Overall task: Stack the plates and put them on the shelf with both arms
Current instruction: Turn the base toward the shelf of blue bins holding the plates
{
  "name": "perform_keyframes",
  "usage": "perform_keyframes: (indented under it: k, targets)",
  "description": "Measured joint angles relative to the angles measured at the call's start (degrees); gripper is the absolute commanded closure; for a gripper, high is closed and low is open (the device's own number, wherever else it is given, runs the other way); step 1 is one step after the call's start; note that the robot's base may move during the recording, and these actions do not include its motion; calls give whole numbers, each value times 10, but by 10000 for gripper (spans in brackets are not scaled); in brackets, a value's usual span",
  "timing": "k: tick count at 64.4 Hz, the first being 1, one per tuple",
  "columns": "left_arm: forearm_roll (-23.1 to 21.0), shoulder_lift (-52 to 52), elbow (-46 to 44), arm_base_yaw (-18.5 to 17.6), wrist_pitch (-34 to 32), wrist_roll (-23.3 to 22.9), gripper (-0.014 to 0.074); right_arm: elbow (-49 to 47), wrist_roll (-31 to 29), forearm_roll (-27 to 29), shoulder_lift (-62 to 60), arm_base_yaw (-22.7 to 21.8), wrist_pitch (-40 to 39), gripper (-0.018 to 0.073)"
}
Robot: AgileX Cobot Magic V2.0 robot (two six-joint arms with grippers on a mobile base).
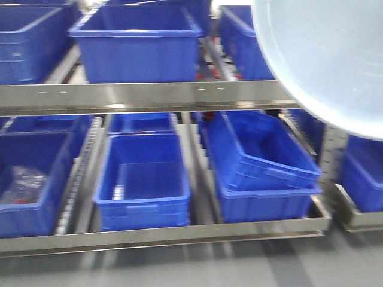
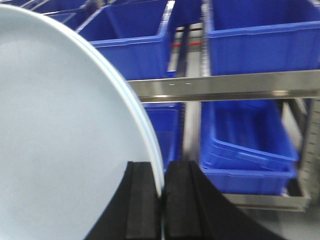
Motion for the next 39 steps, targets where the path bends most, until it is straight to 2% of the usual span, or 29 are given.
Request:
perform_keyframes:
  k: [39]
  targets:
    - [0,0,0,0,0,0,516,0,0,0,0,0,0,503]
